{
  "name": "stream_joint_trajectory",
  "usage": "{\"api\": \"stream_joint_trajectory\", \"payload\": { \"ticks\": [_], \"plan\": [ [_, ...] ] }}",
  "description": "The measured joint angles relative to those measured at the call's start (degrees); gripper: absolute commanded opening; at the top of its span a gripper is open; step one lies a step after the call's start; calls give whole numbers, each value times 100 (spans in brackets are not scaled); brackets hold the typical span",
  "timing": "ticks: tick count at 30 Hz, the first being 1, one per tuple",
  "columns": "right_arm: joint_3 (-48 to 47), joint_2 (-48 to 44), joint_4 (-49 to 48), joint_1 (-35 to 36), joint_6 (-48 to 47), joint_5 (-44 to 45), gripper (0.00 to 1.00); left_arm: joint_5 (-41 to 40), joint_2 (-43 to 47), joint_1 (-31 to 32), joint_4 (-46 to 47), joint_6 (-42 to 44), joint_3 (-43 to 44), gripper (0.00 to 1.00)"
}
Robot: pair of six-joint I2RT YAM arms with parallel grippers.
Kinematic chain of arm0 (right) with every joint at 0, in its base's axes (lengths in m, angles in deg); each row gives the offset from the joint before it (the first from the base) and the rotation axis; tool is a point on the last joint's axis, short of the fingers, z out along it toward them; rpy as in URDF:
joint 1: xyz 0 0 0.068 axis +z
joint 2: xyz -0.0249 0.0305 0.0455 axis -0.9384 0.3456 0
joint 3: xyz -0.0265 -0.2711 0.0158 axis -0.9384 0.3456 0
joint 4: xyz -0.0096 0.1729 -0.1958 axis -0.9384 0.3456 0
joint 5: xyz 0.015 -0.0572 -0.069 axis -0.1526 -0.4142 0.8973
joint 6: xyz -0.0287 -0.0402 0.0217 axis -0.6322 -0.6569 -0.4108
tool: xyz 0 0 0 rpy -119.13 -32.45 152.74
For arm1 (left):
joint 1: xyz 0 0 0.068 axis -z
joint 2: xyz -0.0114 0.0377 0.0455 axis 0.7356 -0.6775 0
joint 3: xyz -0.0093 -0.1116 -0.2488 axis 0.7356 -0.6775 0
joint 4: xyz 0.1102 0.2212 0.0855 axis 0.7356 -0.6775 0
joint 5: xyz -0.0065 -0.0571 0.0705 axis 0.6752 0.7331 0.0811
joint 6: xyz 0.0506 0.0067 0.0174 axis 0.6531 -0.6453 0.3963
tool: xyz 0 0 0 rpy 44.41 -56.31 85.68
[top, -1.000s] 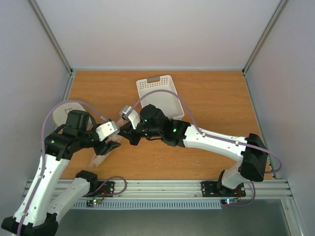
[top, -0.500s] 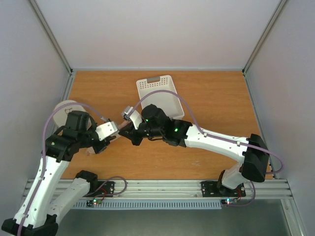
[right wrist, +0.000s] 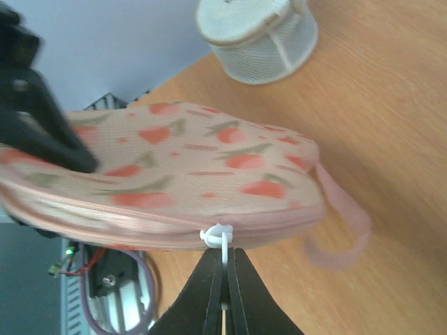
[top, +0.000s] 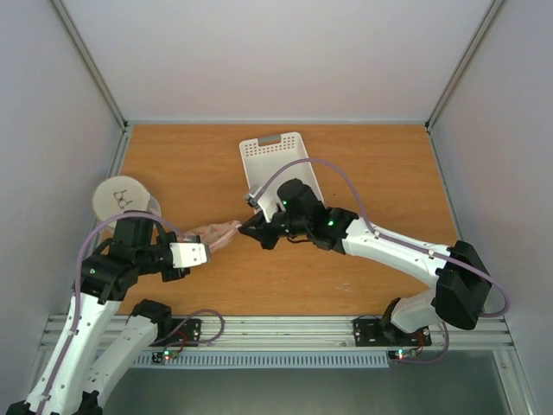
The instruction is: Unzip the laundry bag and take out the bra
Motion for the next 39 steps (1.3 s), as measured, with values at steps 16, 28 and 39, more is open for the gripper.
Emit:
{"api": "stream_joint_trajectory", "payload": {
  "ticks": [16,28,39],
  "plan": [
    [393,-42,-205,-293,168,-472,1,682,208,2,33,199,-505,80],
    [-369,2,-173,490,881,476,1,1478,203,2,212,-2188,44,80],
    [-879,313,4,1005,883,916,1,496,-229,2,564,-3257,402,55]
  ]
}}
